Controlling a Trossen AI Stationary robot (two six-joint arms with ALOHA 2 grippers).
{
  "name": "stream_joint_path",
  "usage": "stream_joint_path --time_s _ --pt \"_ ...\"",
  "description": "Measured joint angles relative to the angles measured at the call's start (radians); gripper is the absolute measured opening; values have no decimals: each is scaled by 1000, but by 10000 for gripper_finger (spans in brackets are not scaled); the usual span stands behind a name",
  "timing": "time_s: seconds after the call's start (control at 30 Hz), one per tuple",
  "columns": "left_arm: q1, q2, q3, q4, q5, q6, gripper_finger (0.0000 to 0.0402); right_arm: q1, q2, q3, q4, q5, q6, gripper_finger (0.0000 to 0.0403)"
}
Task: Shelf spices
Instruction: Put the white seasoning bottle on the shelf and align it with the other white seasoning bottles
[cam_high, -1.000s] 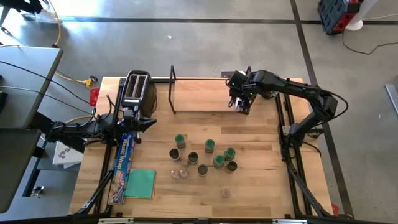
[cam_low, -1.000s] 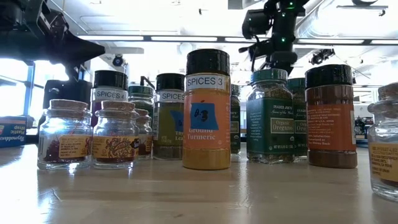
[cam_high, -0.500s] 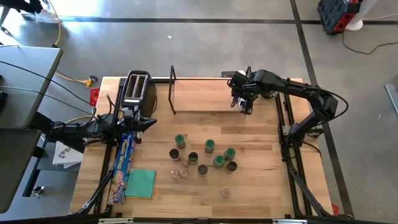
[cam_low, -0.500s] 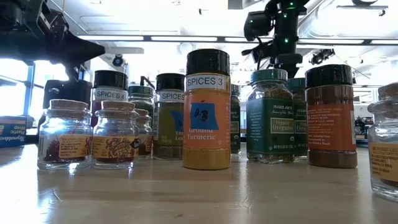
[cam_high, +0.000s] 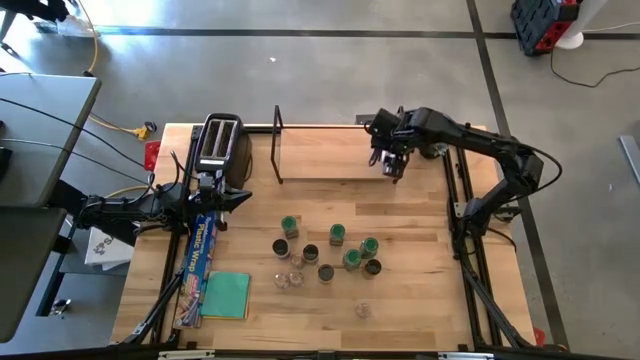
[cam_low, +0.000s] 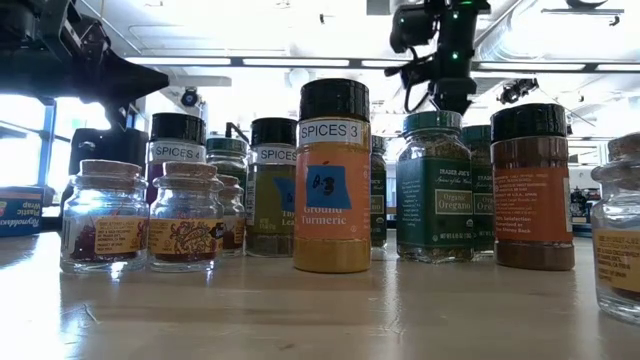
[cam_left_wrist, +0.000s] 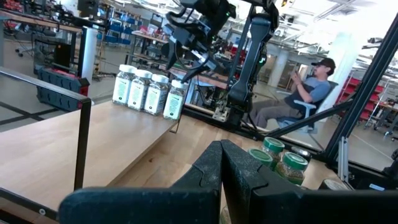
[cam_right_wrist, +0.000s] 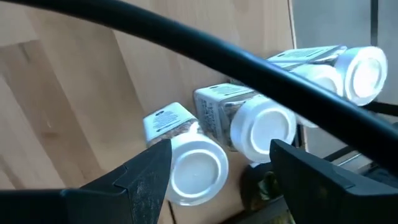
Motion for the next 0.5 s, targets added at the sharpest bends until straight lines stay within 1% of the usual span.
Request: stream_joint_path --time_s 0.13,0.2,0.27,0.33,0.37,0.4,0.5 --pt "0 0 0 0 0 0 0 5 0 34 -11 -3 -21 266" --pt "0 0 0 0 0 0 0 13 0 70 -37 -28 -35 266" --pt "0 0 0 0 0 0 0 16 0 106 -73 -90 -80 265" --pt "0 0 0 0 0 0 0 16 -1 128 -111 -191 -130 257" --pt "0 0 0 0 0 0 0 17 -1 128 -126 -225 -144 249" --pt "0 0 0 0 0 0 0 17 -1 125 -142 -238 -151 238" --pt "0 0 0 0 0 0 0 9 -1 97 -152 -235 -137 186"
